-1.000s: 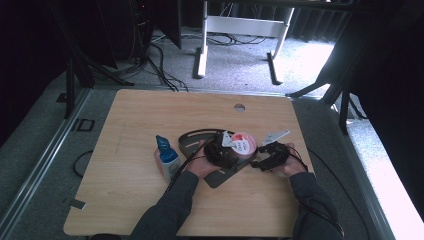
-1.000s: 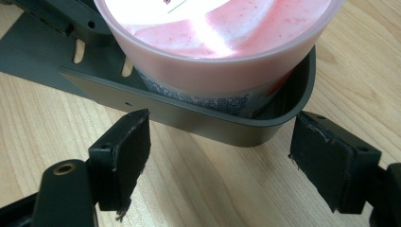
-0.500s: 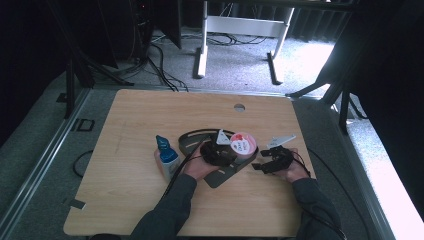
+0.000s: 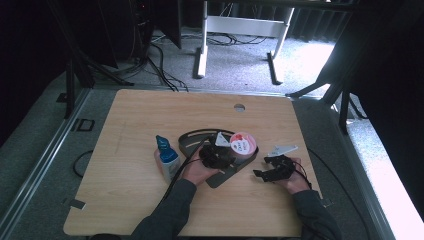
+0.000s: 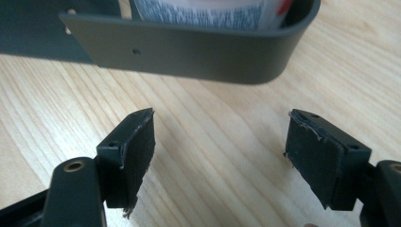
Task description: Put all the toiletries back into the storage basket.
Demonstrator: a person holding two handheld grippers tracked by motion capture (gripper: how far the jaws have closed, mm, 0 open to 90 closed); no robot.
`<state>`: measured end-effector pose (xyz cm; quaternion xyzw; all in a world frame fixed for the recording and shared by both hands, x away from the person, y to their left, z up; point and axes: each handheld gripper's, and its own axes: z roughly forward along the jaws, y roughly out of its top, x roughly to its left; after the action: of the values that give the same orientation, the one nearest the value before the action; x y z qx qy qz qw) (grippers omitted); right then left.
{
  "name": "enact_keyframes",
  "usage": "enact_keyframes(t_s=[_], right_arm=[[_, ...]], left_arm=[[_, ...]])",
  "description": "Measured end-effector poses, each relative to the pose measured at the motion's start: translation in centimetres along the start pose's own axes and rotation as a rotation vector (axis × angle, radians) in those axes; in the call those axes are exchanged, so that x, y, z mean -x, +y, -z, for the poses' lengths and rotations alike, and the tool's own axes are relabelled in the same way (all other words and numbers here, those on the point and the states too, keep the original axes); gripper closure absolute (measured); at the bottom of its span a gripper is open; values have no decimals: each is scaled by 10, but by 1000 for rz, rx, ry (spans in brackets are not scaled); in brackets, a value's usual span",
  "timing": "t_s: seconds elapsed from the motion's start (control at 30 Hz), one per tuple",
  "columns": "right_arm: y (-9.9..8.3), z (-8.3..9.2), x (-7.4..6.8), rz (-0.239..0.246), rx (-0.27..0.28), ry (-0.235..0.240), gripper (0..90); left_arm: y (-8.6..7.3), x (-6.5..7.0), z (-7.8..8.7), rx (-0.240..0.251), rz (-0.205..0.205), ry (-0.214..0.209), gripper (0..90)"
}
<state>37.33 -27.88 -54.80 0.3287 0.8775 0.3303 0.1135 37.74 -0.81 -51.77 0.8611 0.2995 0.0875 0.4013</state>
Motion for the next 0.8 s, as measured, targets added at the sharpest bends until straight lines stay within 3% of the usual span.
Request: enact_keyframes(t_s=[0.17,0.43,0.57,0.8], right_arm=[[-6,-1,-6,-8,29,-29,234],[-12,-1,-11,-10,67,-41,224],[-16,-2,-13,-14,98,-46,201],[-15,-2,-13,-17,98,-48,198]], left_arm=[[-4,2,0,-13,-24,-21,609],[-10,8,6,12,-80,0,637],[-13,9,9,24,-68,21,660],[-16,10,15,6,-41,1,650]])
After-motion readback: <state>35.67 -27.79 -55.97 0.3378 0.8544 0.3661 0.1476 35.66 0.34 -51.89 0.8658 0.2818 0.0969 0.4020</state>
